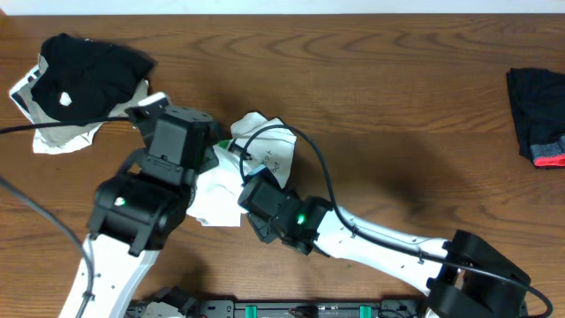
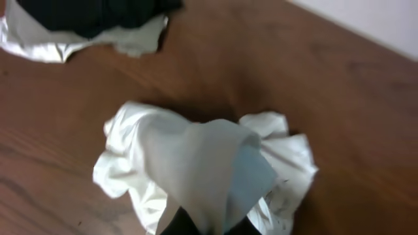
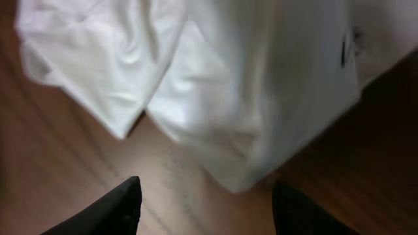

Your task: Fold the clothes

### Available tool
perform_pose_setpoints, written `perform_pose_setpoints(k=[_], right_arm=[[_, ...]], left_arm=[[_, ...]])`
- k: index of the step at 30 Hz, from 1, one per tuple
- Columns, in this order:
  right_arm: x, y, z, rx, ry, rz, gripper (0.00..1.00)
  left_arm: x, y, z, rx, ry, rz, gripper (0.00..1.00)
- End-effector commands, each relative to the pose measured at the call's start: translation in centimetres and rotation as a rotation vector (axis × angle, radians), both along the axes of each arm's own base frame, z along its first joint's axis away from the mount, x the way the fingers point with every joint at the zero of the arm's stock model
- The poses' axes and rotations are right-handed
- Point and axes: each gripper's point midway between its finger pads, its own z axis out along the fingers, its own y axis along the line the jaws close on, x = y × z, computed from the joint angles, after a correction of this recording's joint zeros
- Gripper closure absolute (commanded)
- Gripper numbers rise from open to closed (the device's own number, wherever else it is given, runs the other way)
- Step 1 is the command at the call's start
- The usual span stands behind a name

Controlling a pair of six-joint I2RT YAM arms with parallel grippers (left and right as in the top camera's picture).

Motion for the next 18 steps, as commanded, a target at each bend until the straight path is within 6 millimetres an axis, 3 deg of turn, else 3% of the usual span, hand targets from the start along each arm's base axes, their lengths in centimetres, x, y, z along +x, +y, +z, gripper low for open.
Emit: perform_pose_setpoints(k=[1,7,18], right_arm=[[2.0,-1.5,0.3,-0.059,-0.114,-0.086,0.38],[3.4,-1.5,1.0,-0.012,-0.145,-0.177,0.39],[3.3,1.4,2.2,0.184,-0.095,-0.264,0.39]], left_arm=[[-0.1,0.6,3.0,0.008,-0.060,0.008,0.94],[-0.6,0.8,5.8,-0.005,-0.102,0.003,0.94],[-0.8,0.9,9.6,-0.025,-0.188,-0.010,0.94]])
